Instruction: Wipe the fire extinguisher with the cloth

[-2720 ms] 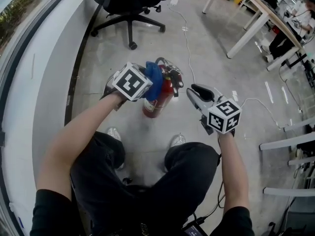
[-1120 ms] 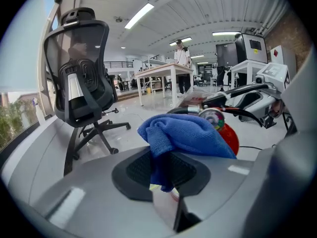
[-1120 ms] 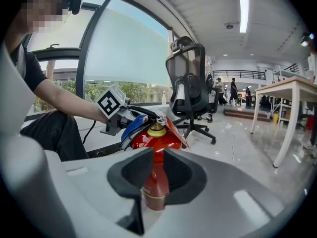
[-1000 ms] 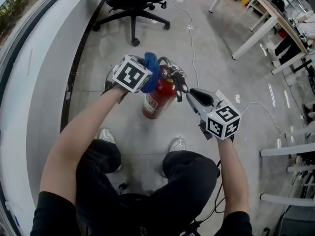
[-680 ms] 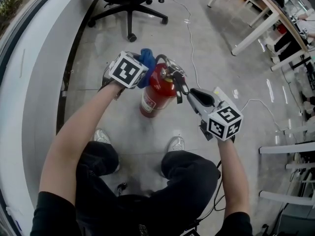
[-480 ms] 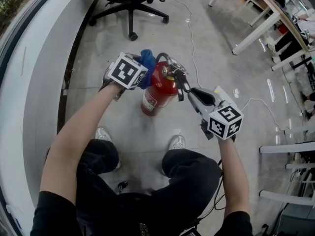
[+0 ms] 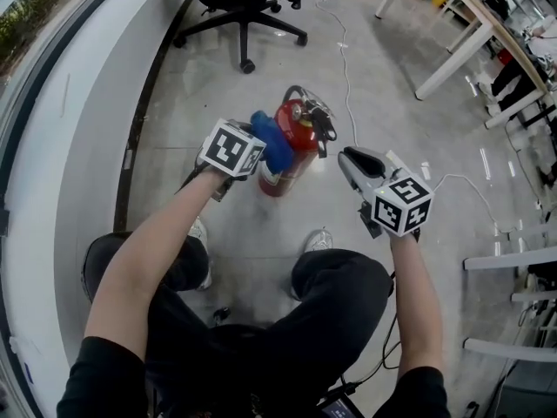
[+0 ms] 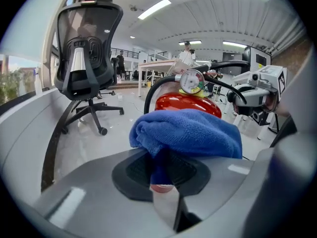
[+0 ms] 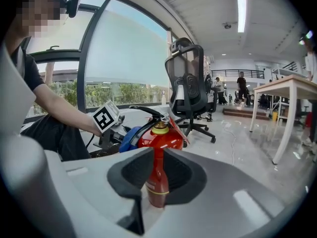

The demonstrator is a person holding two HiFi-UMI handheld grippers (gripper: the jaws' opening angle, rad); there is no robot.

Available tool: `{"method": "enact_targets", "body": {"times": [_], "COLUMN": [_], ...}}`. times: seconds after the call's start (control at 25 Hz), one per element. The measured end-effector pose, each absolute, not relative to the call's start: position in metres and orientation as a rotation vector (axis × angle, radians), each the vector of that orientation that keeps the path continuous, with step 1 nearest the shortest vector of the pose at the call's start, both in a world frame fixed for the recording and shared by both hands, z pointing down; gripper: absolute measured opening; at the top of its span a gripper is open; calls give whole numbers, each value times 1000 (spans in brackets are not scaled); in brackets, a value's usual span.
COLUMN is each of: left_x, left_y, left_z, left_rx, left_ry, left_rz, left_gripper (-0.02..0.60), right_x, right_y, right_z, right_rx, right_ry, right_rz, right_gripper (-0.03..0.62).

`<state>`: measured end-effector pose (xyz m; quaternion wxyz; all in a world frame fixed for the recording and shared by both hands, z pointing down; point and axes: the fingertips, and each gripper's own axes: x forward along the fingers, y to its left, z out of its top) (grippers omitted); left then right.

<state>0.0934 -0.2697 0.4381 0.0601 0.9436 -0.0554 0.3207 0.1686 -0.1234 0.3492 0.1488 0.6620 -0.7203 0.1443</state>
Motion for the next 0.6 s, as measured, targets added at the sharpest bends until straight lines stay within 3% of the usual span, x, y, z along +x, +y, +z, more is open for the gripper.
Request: {"method": "enact_targets", "body": {"times": [0.6], "left_x": [84], "left_y": [-202], "left_z": [438], "left_rx": [2693], "left_ry": [-90], "left_rz": [841], "left_gripper": [61], "right_x": [119], "right_y": [-125], "right_z": [373], "right_rx": [1730], "right_ry": [-2237], "right_rz": [498], "right_gripper": [85]}}
